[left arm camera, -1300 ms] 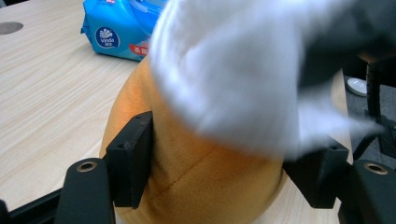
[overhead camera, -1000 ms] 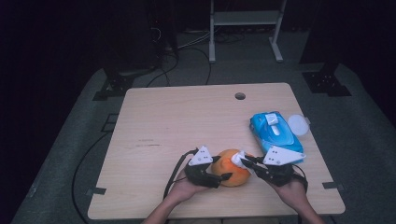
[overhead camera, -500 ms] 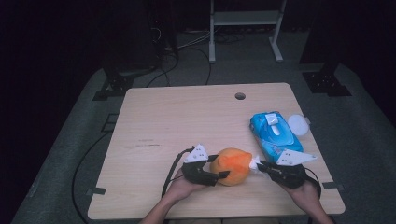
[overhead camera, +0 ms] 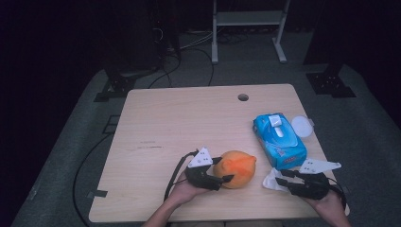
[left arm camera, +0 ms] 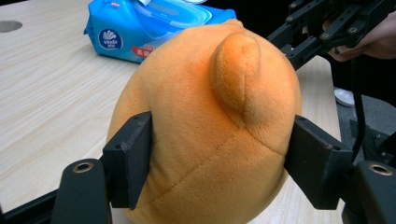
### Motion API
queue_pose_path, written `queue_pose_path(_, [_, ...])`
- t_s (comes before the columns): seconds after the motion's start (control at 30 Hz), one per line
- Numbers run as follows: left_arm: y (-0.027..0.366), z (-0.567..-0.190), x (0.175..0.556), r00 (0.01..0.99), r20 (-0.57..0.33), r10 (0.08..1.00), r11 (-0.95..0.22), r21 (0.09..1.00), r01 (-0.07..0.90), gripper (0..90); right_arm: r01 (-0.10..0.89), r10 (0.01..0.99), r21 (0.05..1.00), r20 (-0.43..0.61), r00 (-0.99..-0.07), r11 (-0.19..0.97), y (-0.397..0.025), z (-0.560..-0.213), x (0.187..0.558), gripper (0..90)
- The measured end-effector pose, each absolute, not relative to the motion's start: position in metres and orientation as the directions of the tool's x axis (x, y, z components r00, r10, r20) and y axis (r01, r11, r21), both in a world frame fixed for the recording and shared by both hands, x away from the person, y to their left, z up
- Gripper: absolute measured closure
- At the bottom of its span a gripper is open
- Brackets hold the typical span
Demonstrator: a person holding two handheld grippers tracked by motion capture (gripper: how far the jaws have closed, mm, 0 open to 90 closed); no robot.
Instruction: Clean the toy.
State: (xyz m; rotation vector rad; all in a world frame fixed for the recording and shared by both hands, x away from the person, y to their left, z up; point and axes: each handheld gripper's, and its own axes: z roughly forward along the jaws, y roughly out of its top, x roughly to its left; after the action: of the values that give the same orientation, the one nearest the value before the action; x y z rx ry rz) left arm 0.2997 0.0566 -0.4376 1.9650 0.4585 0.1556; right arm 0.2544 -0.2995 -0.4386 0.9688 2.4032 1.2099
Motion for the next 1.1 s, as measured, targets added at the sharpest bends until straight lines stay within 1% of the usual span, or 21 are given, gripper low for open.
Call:
queue_pose_path(0.13, [0.054,-0.437,0.299,0.919,-0.084,0.384,-0.368,0.899,0.236,28.1,0.404,0.647,0.821,0.057,-0.761,0.403,-0.287,-0.43,0.255,53.7])
queue_pose_path(0.3, [0.051,-0.436,0.296,0.924,-0.067,0.376,-0.38,0.899,0.22,26.3,0.333,0.587,0.867,0.06,-0.808,0.37,-0.251,-0.416,0.263,52.1])
queue_pose_path(0.37, [0.049,-0.436,0.294,0.929,-0.047,0.367,-0.394,0.897,0.201,23.7,0.303,0.568,0.881,0.048,-0.821,0.364,-0.237,-0.41,0.265,51.2])
queue_pose_path(0.53, [0.044,-0.436,0.289,0.934,-0.002,0.356,-0.435,0.885,0.168,18.0,0.291,0.561,0.898,0.061,-0.825,0.331,-0.22,-0.405,0.271,50.9])
queue_pose_path(0.6, [0.048,-0.435,0.289,0.945,-0.014,0.326,-0.441,0.882,0.165,17.6,0.293,0.558,0.893,0.058,-0.828,0.342,-0.219,-0.406,0.272,52.9])
queue_pose_path(0.73, [0.059,-0.427,0.295,0.96,-0.103,0.261,-0.377,0.905,0.199,17.6,0.298,0.54,0.885,0.064,-0.839,0.358,-0.226,-0.41,0.27,53.8])
queue_pose_path(0.87, [0.062,-0.423,0.299,0.956,-0.134,0.262,-0.321,0.922,0.218,18.6,0.281,0.512,0.879,0.05,-0.857,0.384,-0.235,-0.417,0.263,54.3])
queue_pose_path(0.97, [0.058,-0.427,0.302,0.952,-0.148,0.267,-0.337,0.911,0.236,20.6,0.281,0.504,0.874,0.048,-0.862,0.397,-0.241,-0.42,0.258,54.3])
queue_pose_path(1.0, [0.055,-0.43,0.301,0.955,-0.149,0.257,-0.362,0.901,0.238,20.6,0.282,0.506,0.872,0.047,-0.861,0.4,-0.243,-0.421,0.258,54.3])
queue_pose_path(1.1, [0.049,-0.434,0.294,0.963,-0.125,0.24,-0.4,0.891,0.216,21.1,0.297,0.512,0.867,0.057,-0.857,0.401,-0.248,-0.422,0.257,53.5])
